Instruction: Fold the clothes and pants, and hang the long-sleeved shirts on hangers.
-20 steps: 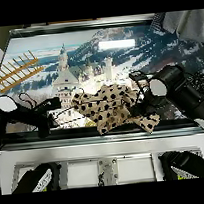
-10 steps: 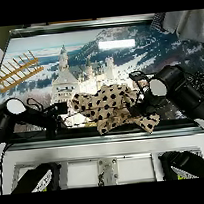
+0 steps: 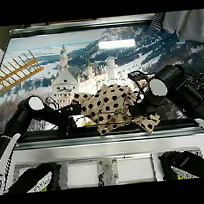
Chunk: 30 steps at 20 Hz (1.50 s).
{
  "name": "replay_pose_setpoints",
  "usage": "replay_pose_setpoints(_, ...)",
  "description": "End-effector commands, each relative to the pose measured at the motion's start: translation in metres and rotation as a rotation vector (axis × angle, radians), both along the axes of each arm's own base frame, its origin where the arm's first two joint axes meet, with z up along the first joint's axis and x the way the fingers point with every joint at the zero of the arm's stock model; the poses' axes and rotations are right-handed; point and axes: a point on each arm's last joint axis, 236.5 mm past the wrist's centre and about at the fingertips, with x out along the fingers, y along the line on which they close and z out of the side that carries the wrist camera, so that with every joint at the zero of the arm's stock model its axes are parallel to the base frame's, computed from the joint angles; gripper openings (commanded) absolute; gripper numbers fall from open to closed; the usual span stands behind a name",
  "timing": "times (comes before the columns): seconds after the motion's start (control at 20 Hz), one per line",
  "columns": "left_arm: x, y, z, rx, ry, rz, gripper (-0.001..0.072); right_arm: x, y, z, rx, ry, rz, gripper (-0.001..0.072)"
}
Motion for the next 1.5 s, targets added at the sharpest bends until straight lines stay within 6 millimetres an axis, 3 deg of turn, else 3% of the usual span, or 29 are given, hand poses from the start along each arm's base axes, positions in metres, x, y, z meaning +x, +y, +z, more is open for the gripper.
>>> replay_pose_setpoints(0.0, 0.01, -0.026, -0.002, -0.075, -0.005, 0.035, 0.0008, 0.012, -0.002, 0.01, 0.009, -0.047, 0.031, 0.0012)
replay_pose_setpoints(0.15, 0.027, -0.042, -0.001, -0.138, -0.024, 0.103, 0.0008, 0.022, 0.006, 0.033, 0.049, -0.109, 0.04, 0.0011)
replay_pose_setpoints(0.4, 0.033, -0.058, 0.001, -0.165, 0.002, 0.084, 0.0008, 0.03, 0.023, 0.06, 0.134, -0.172, 0.049, 0.0011)
replay_pose_setpoints(0.8, 0.042, -0.083, 0.001, -0.186, 0.028, 0.049, 0.0008, 0.044, 0.096, 0.087, 0.388, -0.303, 0.084, 0.0011)
replay_pose_setpoints(1.15, 0.043, -0.091, 0.004, -0.224, 0.05, 0.073, 0.0008, 0.046, 0.132, 0.08, 0.447, -0.304, 0.118, 0.0011)
replay_pose_setpoints(1.45, 0.042, -0.091, 0.004, -0.223, 0.053, 0.07, 0.0009, 0.045, 0.137, 0.077, 0.454, -0.292, 0.12, 0.0025)
